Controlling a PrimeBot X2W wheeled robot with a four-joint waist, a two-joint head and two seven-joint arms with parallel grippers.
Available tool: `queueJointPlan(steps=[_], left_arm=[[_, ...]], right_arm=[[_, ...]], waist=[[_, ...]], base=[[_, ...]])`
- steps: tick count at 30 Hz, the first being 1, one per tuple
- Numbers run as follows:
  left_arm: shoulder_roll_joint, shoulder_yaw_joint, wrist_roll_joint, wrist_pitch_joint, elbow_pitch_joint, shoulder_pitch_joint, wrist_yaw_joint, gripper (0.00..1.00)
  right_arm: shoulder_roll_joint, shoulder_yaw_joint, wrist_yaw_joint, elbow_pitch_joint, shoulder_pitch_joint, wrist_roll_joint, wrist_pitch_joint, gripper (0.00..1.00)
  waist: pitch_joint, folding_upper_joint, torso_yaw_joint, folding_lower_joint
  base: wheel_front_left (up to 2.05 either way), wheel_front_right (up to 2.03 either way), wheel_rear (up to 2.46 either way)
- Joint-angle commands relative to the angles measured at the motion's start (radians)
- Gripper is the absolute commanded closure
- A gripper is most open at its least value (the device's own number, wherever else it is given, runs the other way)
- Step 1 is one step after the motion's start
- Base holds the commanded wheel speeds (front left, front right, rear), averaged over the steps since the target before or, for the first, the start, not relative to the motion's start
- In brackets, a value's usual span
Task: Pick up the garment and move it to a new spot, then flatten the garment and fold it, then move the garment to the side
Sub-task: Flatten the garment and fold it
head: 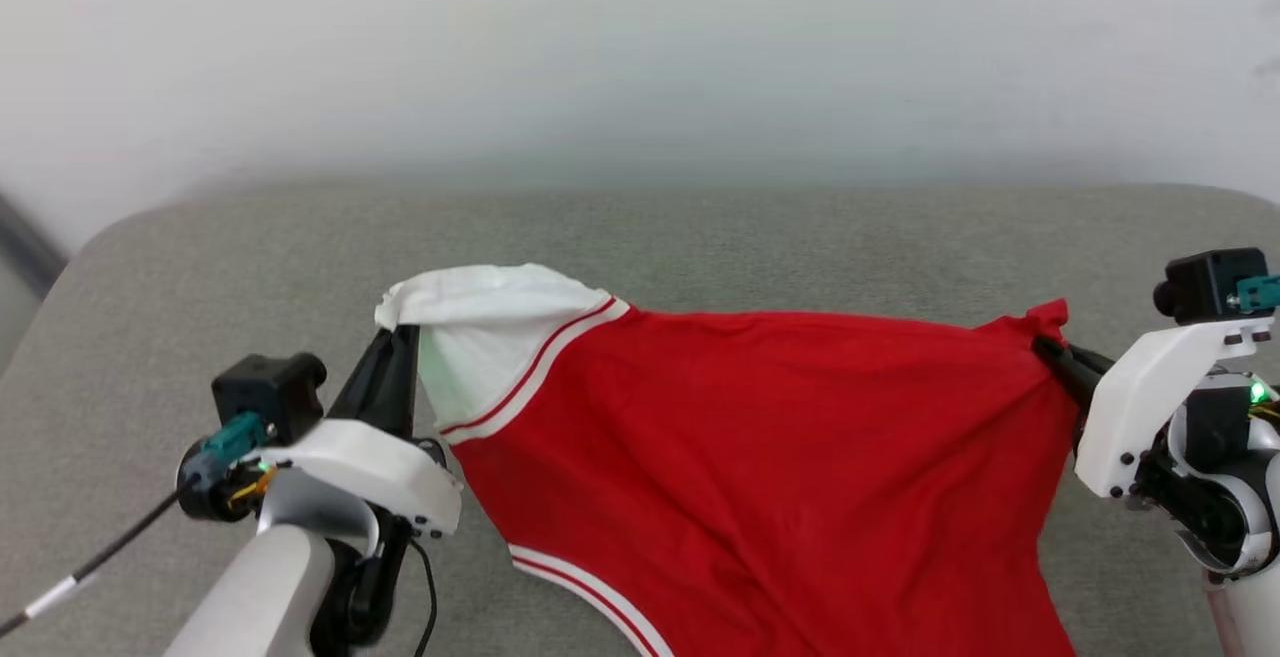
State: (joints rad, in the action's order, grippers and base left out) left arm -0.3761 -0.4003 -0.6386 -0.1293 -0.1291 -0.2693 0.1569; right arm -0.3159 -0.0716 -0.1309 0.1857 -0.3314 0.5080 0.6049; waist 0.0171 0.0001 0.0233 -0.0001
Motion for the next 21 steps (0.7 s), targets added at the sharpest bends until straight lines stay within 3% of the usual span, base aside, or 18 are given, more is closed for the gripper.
queueJointPlan(steps=[1, 10, 21], left_arm=[[-0.003, 0.004, -0.008, 0.004, -0.014, -0.026, -0.008, 1.0], [-0.007, 0.009, 0.006, 0.027, -0.146, -0.289, -0.073, 1.0], [0.045, 0.013, 0.063, -0.043, -0.431, -0.802, -0.155, 1.0]], right_arm=[[0.009, 0.011, 0.0, -0.013, 0.011, -0.009, 0.006, 1.0], [0.029, 0.071, 0.0, -0.009, -0.127, -0.049, -0.012, 1.0], [0.032, 0.086, 0.0, 0.144, -0.533, -0.085, -0.146, 1.0]], waist=[[-0.01, -0.0001, -0.01, 0.0001], [0.032, -0.0001, -0.014, 0.0001], [0.181, -0.0001, -0.037, 0.0001]], base=[[0.0, 0.0, 0.0], [0.0, 0.0, 0.0], [0.0, 0.0, 0.0]])
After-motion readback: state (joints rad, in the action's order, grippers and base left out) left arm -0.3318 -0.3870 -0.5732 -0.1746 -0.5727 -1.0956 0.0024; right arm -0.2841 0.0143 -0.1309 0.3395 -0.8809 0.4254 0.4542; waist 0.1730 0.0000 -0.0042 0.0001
